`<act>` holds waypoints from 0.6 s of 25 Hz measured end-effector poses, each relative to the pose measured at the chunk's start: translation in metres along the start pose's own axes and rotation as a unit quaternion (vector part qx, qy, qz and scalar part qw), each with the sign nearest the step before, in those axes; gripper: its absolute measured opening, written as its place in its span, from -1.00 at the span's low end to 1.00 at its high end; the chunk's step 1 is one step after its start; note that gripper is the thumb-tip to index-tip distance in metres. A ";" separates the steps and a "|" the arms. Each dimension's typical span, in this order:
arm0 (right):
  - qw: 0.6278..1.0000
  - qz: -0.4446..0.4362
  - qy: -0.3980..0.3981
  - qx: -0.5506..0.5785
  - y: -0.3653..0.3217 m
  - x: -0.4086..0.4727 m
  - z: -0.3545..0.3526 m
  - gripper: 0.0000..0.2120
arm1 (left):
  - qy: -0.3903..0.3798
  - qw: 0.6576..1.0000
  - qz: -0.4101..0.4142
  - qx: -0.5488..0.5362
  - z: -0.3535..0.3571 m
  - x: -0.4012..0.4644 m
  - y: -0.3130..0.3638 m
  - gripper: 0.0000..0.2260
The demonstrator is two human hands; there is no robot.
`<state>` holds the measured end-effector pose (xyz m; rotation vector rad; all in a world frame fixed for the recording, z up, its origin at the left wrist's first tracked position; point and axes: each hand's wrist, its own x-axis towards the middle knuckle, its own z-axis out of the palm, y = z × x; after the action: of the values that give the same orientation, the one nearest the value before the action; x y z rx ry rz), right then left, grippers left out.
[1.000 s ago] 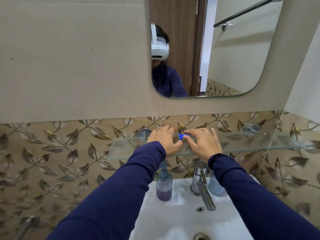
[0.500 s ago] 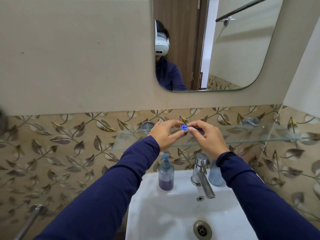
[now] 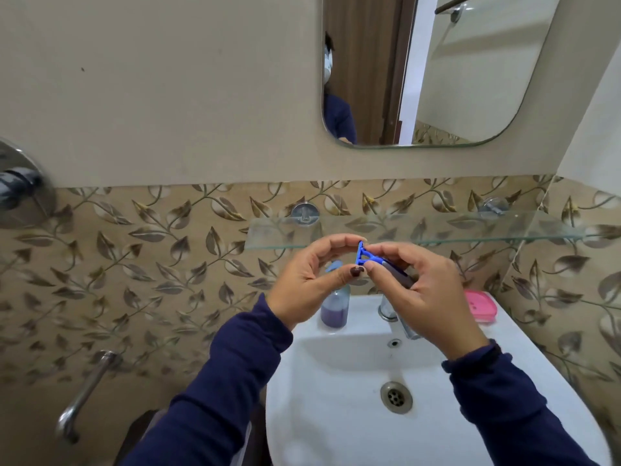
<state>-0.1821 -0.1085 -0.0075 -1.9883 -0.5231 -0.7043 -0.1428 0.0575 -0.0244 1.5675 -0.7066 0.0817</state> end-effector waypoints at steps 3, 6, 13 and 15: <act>0.999 -0.025 0.003 -0.030 -0.010 -0.016 0.005 -0.86 | 0.006 0.998 -0.017 -0.068 0.004 -0.022 -0.003 -0.59; 0.995 -0.050 0.011 -0.084 -0.016 -0.030 0.009 -0.88 | 0.008 0.994 -0.036 -0.101 0.008 -0.038 -0.004 -0.57; 0.981 -0.090 0.025 -0.172 -0.021 -0.069 0.011 -0.80 | -0.001 0.987 -0.062 -0.150 0.023 -0.074 -0.007 -0.55; 0.983 -0.078 0.024 -0.165 -0.020 -0.082 0.011 -0.79 | -0.001 0.984 -0.069 -0.163 0.031 -0.085 -0.011 -0.54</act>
<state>-0.2527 -0.0951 -0.0536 -2.2477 -0.5669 -0.9862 -0.2173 0.0610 -0.0772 1.2967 -0.5789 -0.1338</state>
